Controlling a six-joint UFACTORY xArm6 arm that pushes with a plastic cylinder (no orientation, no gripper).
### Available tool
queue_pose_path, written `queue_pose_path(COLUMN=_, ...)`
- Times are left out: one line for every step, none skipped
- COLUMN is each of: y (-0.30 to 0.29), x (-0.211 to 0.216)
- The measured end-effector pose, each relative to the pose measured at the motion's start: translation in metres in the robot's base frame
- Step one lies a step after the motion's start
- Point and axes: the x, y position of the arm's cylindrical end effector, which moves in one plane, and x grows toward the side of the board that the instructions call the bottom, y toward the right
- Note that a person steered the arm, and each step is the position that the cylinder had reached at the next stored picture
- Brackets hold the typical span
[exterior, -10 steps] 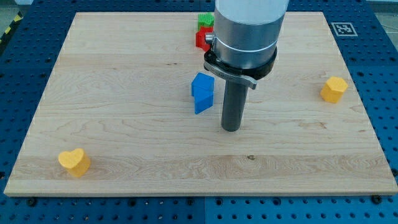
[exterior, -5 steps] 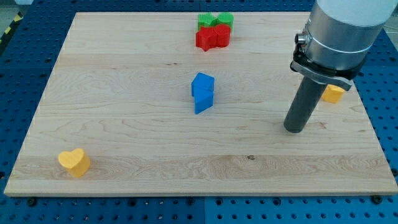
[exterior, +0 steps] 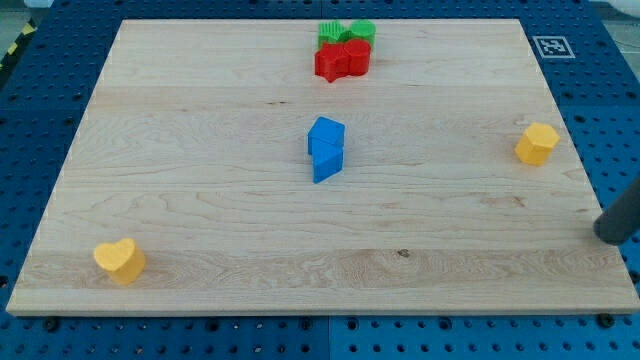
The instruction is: Move the yellow hexagon into the blue blocks
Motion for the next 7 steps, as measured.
queue_pose_path(y=0.023, x=-0.031)
queue_pose_path(y=0.036, x=-0.076)
queue_pose_path(y=0.041, x=-0.117)
queue_pose_path(y=0.014, x=-0.136)
queue_pose_path(y=-0.001, x=-0.124)
queue_pose_path(y=-0.028, x=-0.114)
queue_pose_path(y=-0.044, x=-0.113)
